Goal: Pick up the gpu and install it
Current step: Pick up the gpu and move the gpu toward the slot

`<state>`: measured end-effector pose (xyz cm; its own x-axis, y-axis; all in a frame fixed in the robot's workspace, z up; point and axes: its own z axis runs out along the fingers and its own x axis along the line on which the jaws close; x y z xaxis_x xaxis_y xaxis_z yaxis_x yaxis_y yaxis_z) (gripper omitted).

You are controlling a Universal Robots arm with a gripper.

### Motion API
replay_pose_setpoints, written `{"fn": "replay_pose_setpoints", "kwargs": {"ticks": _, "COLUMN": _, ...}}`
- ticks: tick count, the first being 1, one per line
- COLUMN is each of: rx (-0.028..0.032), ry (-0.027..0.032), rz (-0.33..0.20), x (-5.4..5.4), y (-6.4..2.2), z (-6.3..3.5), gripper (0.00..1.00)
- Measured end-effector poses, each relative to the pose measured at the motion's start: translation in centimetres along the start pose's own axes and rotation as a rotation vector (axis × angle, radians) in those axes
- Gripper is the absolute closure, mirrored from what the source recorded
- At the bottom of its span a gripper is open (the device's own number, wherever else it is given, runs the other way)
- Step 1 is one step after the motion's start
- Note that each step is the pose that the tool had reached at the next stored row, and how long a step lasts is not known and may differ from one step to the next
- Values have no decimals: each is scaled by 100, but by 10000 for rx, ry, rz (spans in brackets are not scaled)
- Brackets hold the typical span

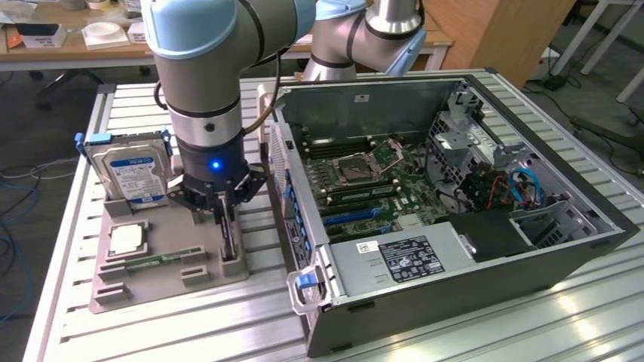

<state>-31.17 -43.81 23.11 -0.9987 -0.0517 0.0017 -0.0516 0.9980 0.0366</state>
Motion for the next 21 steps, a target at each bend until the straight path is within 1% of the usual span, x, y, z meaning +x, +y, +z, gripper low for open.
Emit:
{"fn": "replay_pose_setpoints", "kwargs": {"ticks": 5, "rx": -1, "ry": -1, "rz": 0, "x": 0, "y": 0, "z": 0, "gripper": 74}}
{"fn": "replay_pose_setpoints", "kwargs": {"ticks": 8, "rx": -76, "ry": 0, "rz": -2, "x": 0, "y": 1, "z": -32, "gripper": 74}}
{"fn": "replay_pose_setpoints", "kwargs": {"ticks": 10, "rx": -94, "ry": 0, "rz": 1, "x": 0, "y": 3, "z": -63, "gripper": 74}}
{"fn": "replay_pose_setpoints", "kwargs": {"ticks": 13, "rx": -121, "ry": 0, "rz": 0, "x": 0, "y": 3, "z": -81, "gripper": 74}}
{"fn": "replay_pose_setpoints", "kwargs": {"ticks": 18, "rx": -197, "ry": -4, "rz": 0, "x": 1, "y": 5, "z": -133, "gripper": 74}}
{"fn": "replay_pose_setpoints", "kwargs": {"ticks": 21, "rx": -209, "ry": -4, "rz": 7, "x": 1, "y": 7, "z": -176, "gripper": 74}}
